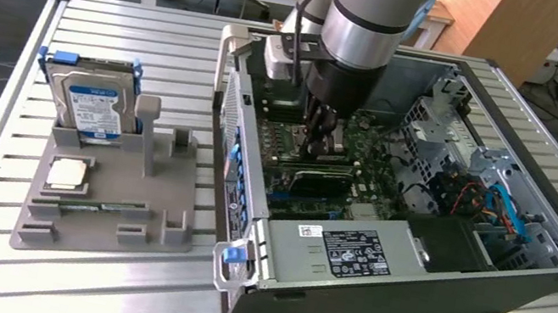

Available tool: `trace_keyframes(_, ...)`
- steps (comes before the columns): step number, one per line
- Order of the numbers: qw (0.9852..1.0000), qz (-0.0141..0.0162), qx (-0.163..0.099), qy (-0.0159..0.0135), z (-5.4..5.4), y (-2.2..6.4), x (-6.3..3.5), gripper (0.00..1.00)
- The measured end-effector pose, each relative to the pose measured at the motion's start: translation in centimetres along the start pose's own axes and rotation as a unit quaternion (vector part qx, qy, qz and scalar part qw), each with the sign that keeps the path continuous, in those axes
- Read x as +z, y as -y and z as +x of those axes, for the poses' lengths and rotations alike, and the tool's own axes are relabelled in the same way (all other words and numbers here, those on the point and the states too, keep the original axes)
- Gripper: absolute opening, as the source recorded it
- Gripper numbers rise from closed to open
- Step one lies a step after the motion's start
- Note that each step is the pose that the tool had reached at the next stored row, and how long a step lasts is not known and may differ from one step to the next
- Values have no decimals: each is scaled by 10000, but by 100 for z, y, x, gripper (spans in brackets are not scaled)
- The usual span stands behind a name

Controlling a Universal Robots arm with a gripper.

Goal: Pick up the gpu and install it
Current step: 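Press down on the gpu until it lock into place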

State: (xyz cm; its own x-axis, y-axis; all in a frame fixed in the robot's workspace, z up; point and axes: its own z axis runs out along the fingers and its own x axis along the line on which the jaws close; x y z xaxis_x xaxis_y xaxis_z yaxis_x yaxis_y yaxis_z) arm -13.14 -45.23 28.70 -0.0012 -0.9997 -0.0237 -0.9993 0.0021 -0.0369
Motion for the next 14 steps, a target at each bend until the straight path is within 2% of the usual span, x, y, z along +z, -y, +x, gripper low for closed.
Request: trace_keyframes(14, 10000, -1, 0, -1, -1, 1, -43, 11)
